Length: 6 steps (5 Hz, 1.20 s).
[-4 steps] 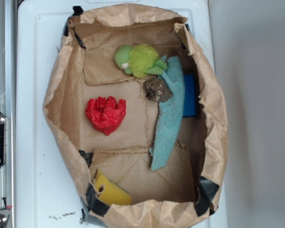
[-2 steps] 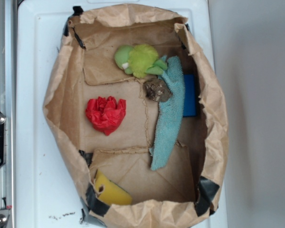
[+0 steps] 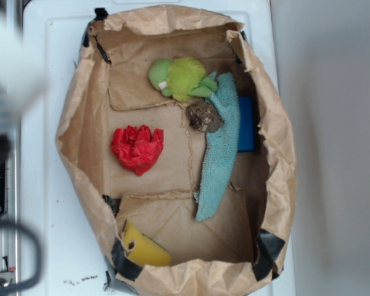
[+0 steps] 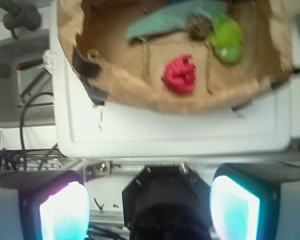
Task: Grab the green sponge.
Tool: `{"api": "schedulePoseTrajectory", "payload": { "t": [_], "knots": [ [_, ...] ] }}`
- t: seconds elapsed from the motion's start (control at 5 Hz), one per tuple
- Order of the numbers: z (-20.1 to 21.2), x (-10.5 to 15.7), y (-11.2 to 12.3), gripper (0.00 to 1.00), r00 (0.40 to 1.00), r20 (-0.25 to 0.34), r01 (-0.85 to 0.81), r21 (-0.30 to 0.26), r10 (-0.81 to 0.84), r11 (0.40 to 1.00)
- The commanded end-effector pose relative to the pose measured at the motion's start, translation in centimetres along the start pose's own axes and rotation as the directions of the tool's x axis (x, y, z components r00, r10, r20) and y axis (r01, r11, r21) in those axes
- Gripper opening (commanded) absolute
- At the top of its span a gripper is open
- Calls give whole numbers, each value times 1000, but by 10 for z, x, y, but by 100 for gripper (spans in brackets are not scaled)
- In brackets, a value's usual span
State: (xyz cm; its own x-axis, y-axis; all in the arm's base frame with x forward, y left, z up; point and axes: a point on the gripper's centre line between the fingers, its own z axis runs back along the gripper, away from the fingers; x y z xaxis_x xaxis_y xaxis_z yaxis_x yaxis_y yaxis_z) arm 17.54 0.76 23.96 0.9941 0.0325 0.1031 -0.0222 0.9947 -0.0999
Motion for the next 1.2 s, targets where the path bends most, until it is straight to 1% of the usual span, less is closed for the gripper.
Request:
{"api": "schedulePoseTrajectory", "payload": {
  "t": [0.0, 0.2, 0.4, 0.6, 0.8, 1.0],
  "knots": [
    [-26, 52, 20, 100, 1000, 14, -27, 9, 27, 1000],
    [-56, 69, 24, 100, 995, -64, -72, 39, 75, 997],
    [-74, 43, 17, 100, 982, -111, -149, 57, 155, 987],
    [-87, 30, 6, 100, 937, -163, -294, 106, 309, 950],
    [-94, 15, -6, 100, 903, -139, -396, 91, 406, 914],
    [-91, 10, -8, 100, 927, -125, -347, 63, 353, 936]
  ]
}}
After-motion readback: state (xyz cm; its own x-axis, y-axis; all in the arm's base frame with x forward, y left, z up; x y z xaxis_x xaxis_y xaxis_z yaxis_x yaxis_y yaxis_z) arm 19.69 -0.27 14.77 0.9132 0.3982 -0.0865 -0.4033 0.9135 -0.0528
